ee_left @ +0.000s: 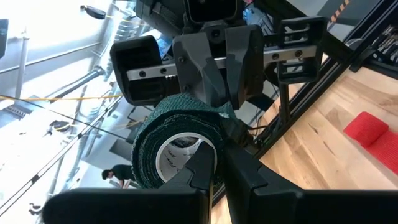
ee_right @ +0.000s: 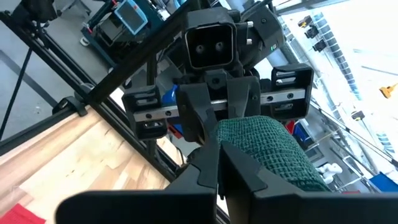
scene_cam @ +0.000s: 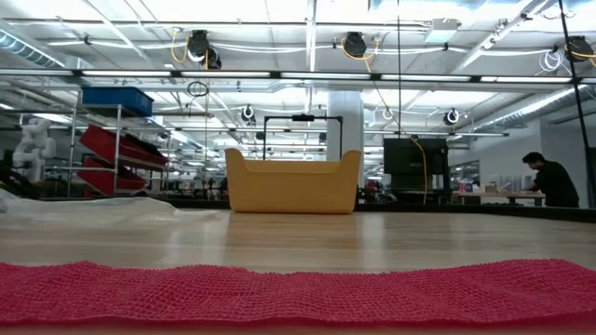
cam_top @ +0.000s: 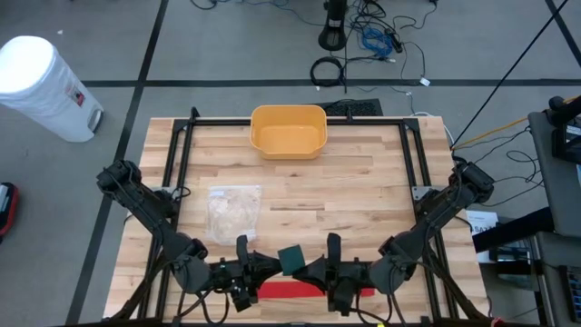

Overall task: Roll bandage
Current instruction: Roll the green bandage

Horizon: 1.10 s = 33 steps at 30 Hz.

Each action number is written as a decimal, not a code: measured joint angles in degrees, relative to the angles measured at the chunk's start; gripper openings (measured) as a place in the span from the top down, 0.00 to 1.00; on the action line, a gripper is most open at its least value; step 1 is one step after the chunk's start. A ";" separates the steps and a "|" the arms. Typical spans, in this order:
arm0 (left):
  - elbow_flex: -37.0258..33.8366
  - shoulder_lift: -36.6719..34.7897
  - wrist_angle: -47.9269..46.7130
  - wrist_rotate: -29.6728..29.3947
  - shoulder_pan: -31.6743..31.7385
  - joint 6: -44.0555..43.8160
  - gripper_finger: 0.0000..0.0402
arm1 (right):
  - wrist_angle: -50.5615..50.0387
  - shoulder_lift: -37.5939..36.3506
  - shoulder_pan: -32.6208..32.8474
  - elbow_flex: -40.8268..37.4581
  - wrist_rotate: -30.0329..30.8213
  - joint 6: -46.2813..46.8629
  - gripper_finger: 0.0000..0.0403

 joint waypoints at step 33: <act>0.00 -0.01 -0.23 -0.46 -0.07 -0.48 0.94 | 4.08 1.73 -0.16 -0.04 -10.57 -1.81 0.86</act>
